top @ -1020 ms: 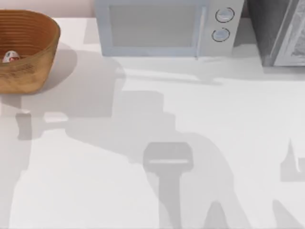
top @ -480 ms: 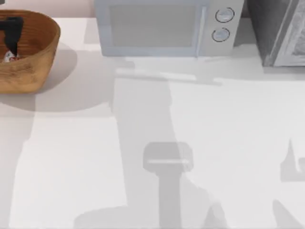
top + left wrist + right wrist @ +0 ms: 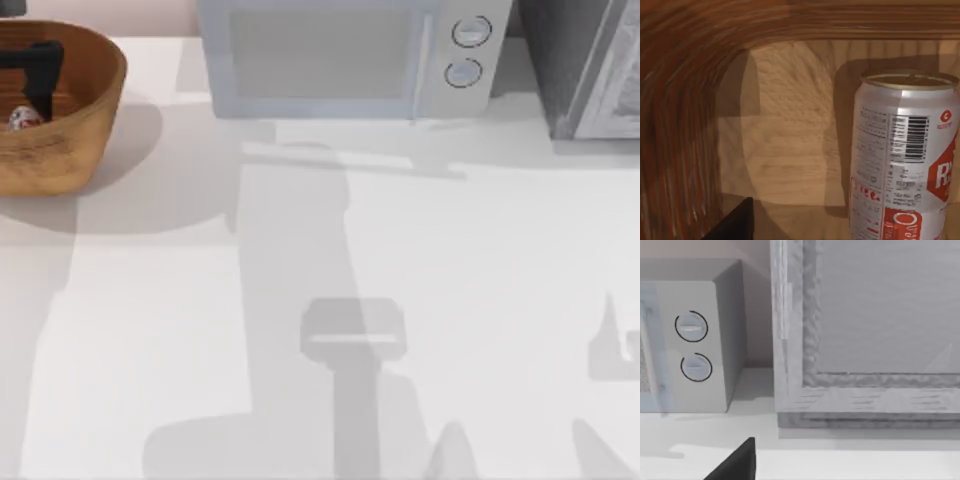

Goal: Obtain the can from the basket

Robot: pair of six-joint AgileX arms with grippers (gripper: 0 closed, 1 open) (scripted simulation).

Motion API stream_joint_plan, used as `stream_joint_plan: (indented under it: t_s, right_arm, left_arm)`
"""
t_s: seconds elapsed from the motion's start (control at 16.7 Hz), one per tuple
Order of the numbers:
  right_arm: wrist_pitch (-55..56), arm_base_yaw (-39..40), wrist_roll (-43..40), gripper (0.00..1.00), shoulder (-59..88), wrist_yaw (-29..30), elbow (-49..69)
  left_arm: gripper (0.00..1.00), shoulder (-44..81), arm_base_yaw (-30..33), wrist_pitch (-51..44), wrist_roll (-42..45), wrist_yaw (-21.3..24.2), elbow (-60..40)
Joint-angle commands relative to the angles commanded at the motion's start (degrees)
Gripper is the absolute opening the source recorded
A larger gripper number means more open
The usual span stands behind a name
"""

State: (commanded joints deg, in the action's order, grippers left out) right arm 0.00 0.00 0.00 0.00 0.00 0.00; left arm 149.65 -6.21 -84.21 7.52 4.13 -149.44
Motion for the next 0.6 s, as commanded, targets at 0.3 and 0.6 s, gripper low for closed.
stream_joint_plan:
  t_s: [0.3,0.6]
  right_arm:
    - [0.0,0.0,0.0,1.00,0.0,0.0,0.0]
    - [0.0,0.0,0.0,1.00,0.0,0.0,0.0]
  left_arm:
    - [1.00,-0.3,0.4,6.3,-0.1,0.1,6.7]
    - [1.00,-0.3,0.7,14.0,-0.4,0.1,14.4]
